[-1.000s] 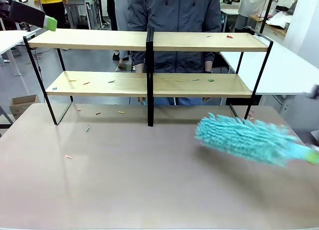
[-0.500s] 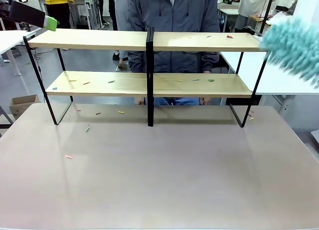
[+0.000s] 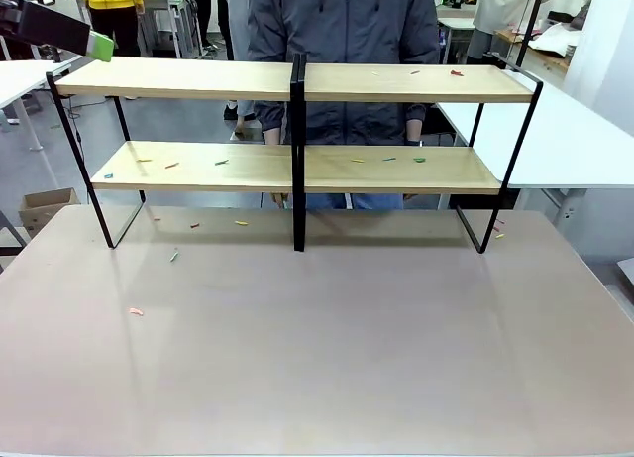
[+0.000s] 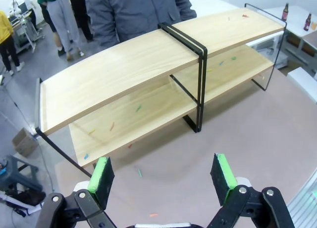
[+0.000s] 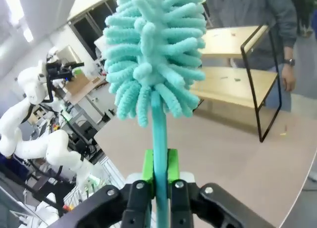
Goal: Clean the shelves.
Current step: Clean a randomly selected level of the Shelf with the Duster, then clean another randomly selected level of the Shelf with the Duster.
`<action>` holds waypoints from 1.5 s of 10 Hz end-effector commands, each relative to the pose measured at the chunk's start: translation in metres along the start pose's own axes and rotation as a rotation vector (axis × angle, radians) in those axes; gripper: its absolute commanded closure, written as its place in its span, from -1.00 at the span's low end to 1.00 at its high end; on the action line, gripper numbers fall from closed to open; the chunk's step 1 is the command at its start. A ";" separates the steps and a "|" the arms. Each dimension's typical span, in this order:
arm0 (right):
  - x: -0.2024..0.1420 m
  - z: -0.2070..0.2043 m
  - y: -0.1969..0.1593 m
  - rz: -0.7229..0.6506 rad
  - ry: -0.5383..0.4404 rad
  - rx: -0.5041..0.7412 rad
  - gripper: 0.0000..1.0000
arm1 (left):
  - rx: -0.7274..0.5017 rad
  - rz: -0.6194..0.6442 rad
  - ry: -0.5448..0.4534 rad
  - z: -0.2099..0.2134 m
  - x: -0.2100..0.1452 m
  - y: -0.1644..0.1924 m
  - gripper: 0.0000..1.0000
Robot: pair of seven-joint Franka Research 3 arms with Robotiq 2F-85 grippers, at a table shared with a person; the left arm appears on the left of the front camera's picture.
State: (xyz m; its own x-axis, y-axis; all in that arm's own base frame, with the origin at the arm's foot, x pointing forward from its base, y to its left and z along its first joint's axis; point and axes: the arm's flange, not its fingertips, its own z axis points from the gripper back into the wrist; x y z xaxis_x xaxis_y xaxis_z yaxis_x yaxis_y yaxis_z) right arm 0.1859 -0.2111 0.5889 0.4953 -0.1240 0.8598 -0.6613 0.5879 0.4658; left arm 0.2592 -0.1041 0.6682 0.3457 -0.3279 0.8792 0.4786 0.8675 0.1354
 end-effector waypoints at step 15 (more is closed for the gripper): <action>-0.008 -0.003 0.078 0.231 0.319 0.065 0.75 | -0.001 0.000 0.002 0.000 -0.002 0.001 -1.00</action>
State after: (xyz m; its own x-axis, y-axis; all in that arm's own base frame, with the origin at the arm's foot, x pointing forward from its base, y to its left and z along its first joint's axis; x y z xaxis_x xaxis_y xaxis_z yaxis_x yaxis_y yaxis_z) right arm 0.1592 -0.1811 0.6020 0.5733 0.1196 0.8105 -0.7123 0.5617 0.4209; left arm 0.2593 -0.1042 0.6681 0.3458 -0.3281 0.8791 0.4787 0.8675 0.1354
